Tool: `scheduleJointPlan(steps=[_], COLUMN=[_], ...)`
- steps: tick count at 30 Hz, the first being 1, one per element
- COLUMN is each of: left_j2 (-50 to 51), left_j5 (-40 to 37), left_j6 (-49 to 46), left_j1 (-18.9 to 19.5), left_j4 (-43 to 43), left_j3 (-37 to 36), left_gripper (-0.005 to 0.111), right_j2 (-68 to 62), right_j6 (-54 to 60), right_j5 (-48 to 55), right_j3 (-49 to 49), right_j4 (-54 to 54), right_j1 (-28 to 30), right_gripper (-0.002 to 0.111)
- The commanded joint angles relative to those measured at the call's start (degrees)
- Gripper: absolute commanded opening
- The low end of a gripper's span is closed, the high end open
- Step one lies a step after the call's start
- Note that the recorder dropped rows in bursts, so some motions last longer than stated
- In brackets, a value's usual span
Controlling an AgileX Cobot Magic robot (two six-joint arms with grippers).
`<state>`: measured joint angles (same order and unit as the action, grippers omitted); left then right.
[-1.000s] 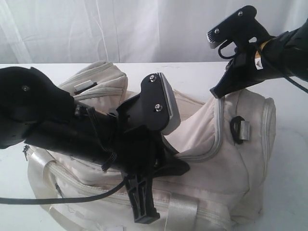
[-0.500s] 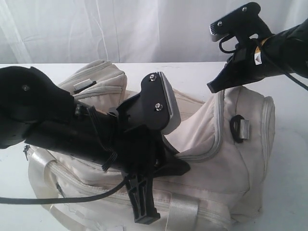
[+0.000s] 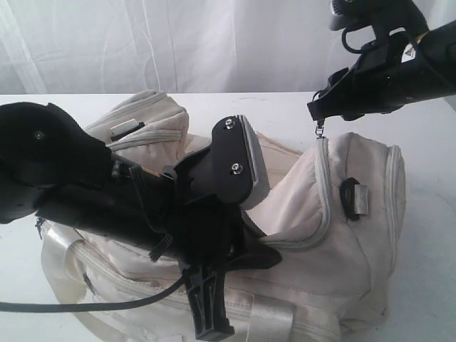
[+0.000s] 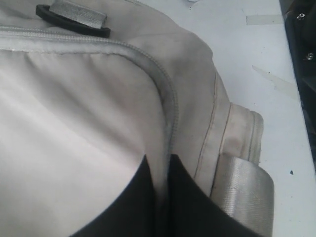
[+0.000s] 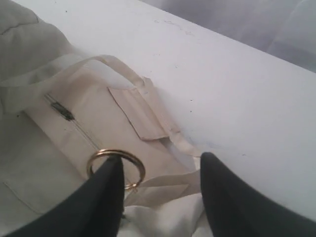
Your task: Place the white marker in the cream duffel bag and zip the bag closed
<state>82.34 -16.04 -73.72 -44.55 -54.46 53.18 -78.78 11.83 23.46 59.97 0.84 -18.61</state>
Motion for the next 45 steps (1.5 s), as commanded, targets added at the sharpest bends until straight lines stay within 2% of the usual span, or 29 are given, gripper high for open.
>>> scheduleJointPlan(steps=[1, 8, 12, 18, 23, 26, 27, 29, 32, 34, 38, 40, 41, 42, 45], left_j2=[0.0, 0.4, 1.3, 2.4, 2.8, 4.0, 5.2, 6.8, 8.8, 9.8, 10.2, 10.1, 10.1, 10.1, 10.1], left_j5=[0.9, 5.6, 8.9, 18.3, 21.0, 23.1, 25.6, 27.1, 25.4, 25.5, 25.0, 22.1, 21.9, 22.1, 22.1], left_j6=[0.5, 0.5, 0.5, 0.5, 0.9, 4.4, 9.1, 12.6, 12.9, 16.3, 14.9, 13.3, 13.6, 13.8, 16.0], left_j1=[-0.2, -0.2, -0.2, -0.1, -0.1, -0.1, -0.1, -0.1, -0.1, -0.1, -0.1, -0.1, -0.1, -0.1, -0.1], left_j4=[-0.6, -2.2, -2.2, -2.2, -2.2, -2.2, -2.2, -1.9, -2.0, -2.1, -1.9, -1.9, -1.9, -1.9, -2.4], left_j3=[-0.4, -0.4, -0.4, -0.4, 0.9, 3.1, 4.5, 6.3, 8.2, 9.9, 12.9, 13.9, 14.2, 14.2, 14.2], left_gripper=[0.000, 0.000, 0.000, 0.000, 0.000, 0.000, 0.000, 0.000, 0.000, 0.000, 0.000, 0.012, 0.026, 0.034, 0.045], right_j2=[3.1, 5.6, 7.3, 13.2, 19.1, 21.7, 22.2, 22.2, 22.0, 20.8, 16.7, 16.0, 16.0, 16.0, 16.0], right_j6=[1.6, 1.4, 3.6, 6.3, 5.8, 4.1, 2.9, 2.8, 2.8, 2.8, 2.8, 2.7, 2.7, 2.7, 2.7], right_j5=[3.3, 4.4, 4.6, 4.4, 3.1, 0.5, 0.0, -0.2, -4.6, -9.2, -10.9, -11.1, -11.1, -11.1, -11.1], right_j3=[0.5, -2.8, -6.0, -12.0, -16.6, -19.0, -19.5, -20.3, -21.1, -21.5, -21.5, -21.5, -21.5, -21.5, -21.5], right_j4=[2.3, 3.0, 8.2, 17.5, 20.2, 20.2, 20.2, 21.3, 21.4, 21.3, 22.9, 23.3, 23.3, 23.3, 23.3], right_j1=[0.4, 0.4, 0.4, 0.4, 0.4, 0.4, 0.4, 0.4, 0.4, 0.8, 1.7, 1.7, 1.7, 1.7, 1.7], right_gripper=[0.046, 0.046, 0.046, 0.046, 0.046, 0.046, 0.046, 0.046, 0.046, 0.046, 0.046, 0.046, 0.046, 0.046, 0.046])
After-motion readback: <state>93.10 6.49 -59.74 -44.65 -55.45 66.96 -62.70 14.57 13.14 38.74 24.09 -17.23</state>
